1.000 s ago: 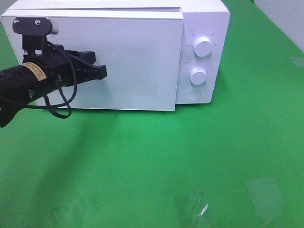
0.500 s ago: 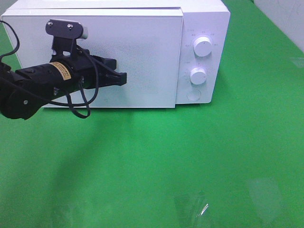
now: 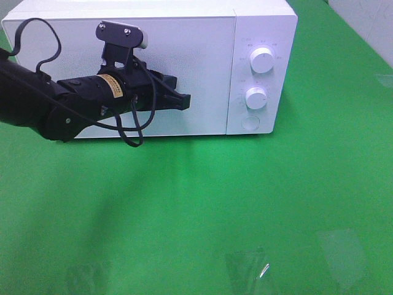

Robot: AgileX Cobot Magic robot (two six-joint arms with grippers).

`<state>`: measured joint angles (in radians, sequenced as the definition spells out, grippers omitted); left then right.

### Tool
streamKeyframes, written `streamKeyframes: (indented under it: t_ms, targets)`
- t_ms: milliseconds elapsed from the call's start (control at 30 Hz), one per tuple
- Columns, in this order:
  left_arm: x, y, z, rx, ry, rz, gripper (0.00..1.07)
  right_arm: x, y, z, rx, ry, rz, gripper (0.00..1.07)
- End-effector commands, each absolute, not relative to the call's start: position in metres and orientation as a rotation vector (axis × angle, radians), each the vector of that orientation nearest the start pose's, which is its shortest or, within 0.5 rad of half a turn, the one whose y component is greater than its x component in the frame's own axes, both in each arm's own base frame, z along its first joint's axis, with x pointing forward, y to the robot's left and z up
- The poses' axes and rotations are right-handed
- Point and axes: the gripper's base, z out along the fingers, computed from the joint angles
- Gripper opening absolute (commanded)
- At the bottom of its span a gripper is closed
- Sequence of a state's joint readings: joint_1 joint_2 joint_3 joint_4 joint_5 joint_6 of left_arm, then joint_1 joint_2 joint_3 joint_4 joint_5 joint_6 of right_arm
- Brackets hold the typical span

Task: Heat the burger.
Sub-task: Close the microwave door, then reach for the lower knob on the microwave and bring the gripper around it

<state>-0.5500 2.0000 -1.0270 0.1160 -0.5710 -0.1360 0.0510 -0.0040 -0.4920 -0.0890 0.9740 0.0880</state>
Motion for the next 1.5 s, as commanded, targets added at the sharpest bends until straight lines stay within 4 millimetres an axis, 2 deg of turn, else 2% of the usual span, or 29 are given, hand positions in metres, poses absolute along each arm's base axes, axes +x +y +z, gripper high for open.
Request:
streamKeyframes:
  t_ms: [33,233,300,467,500,533,567,600,633,667,700,733,767,800,833,867,900,933,967,1033,1267,1500]
  targets:
    - [0.37,-0.215,0.175,0.343,1.748,-0.482,0.0,-0.005,-0.007,0.283,0.034,1.92,-0.02,0.76]
    - [0.366,-0.222,0.174,0.369,1.756,-0.493,0.0,-0.005,-0.007,0.283,0.034,1.92,-0.02,0.76]
    - [0.357,-0.232,0.177,0.405,1.785,-0.506,0.0,-0.005,-0.007,0.283,0.034,1.92,-0.02,0.76]
    - [0.349,-0.237,0.184,0.429,1.811,-0.513,0.0,-0.005,-0.007,0.283,0.034,1.92,-0.02,0.76]
    - [0.345,-0.239,0.187,0.454,1.854,-0.505,0.05,-0.005,-0.007,0.283,0.034,1.92,-0.02,0.76]
    - [0.339,-0.24,0.191,0.496,1.896,-0.492,0.16,-0.005,-0.007,0.283,0.034,1.92,-0.02,0.76]
    - [0.339,-0.24,0.191,0.496,1.896,-0.492,0.16,-0.005,-0.007,0.283,0.034,1.92,-0.02,0.76]
    - [0.333,-0.241,0.194,0.526,1.943,-0.483,0.34,-0.005,-0.007,0.283,0.034,1.92,-0.02,0.76]
    - [0.333,-0.241,0.194,0.526,1.943,-0.483,0.34,-0.005,-0.007,0.283,0.034,1.92,-0.02,0.76]
    - [0.327,-0.242,0.197,0.547,1.996,-0.47,0.55,-0.005,-0.007,0.283,0.034,1.92,-0.02,0.76]
    - [0.327,-0.242,0.197,0.547,1.996,-0.47,0.55,-0.005,-0.007,0.283,0.034,1.92,-0.02,0.76]
    - [0.322,-0.243,0.198,0.562,2.026,-0.468,0.67,-0.005,-0.007,0.283,0.034,1.92,-0.02,0.76]
    - [0.322,-0.243,0.198,0.562,2.026,-0.468,0.67,-0.005,-0.007,0.283,0.034,1.92,-0.02,0.76]
    - [0.313,-0.245,0.2,0.594,2.091,-0.452,0.87,-0.005,-0.007,0.283,0.034,1.92,-0.02,0.76]
    - [0.313,-0.245,0.2,0.594,2.091,-0.452,0.87,-0.005,-0.007,0.283,0.034,1.92,-0.02,0.76]
    - [0.304,-0.246,0.2,0.633,2.159,-0.433,1.01,-0.005,-0.007,0.283,0.034,1.92,-0.02,0.76]
    - [0.294,-0.247,0.201,0.671,2.234,-0.41,1.02,-0.005,-0.007,0.283,0.034,1.92,-0.02,0.76]
    - [0.294,-0.247,0.201,0.671,2.234,-0.41,1.02,-0.005,-0.007,0.283,0.034,1.92,-0.02,0.76]
    - [0.284,-0.246,0.203,0.7,2.301,-0.392,1.02,-0.005,-0.007,0.283,0.034,1.92,-0.02,0.76]
    - [0.277,-0.244,0.206,0.72,2.362,-0.372,1.02,-0.005,-0.007,0.283,0.034,1.92,-0.02,0.76]
    - [0.257,-0.228,0.22,0.735,2.534,-0.323,1.02,-0.005,-0.007,0.283,0.034,1.92,-0.02,0.76]
    - [0.245,-0.218,0.232,0.747,2.622,-0.292,1.02,-0.005,-0.007,0.283,0.034,1.92,-0.02,0.76]
